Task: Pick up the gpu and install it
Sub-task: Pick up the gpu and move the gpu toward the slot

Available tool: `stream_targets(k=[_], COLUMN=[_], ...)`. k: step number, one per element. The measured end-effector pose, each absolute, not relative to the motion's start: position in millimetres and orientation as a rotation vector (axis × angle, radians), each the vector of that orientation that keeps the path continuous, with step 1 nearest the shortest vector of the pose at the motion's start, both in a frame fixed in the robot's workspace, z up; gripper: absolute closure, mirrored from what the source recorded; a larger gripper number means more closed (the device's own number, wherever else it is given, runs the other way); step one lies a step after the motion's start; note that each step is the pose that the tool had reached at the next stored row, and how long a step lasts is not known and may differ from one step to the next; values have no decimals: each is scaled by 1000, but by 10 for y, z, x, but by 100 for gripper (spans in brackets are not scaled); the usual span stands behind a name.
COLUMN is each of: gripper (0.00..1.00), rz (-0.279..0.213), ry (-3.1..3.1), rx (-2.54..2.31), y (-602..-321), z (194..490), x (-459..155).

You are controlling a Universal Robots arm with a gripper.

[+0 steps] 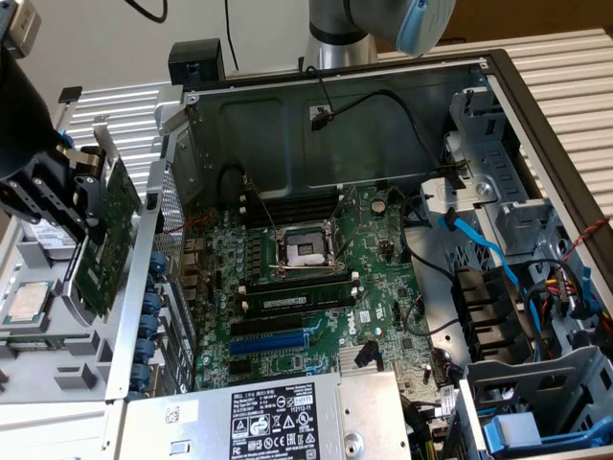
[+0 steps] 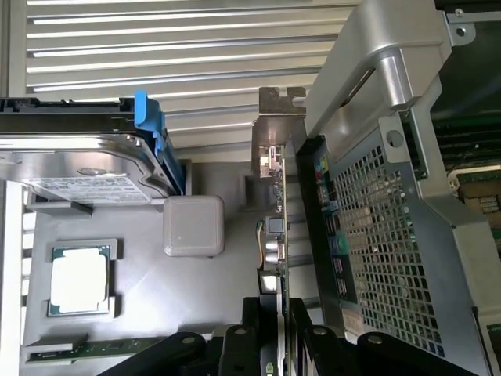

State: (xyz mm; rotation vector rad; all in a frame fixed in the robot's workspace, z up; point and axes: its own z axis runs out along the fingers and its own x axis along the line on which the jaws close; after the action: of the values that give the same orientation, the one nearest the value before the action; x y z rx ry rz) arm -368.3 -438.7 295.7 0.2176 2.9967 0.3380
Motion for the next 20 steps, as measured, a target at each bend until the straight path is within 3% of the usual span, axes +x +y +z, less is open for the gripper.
stream_targets(k=[20], gripper=[74], rz=[314], ry=[2998], rx=[216], y=[-4387], z=[3639], x=[-3683])
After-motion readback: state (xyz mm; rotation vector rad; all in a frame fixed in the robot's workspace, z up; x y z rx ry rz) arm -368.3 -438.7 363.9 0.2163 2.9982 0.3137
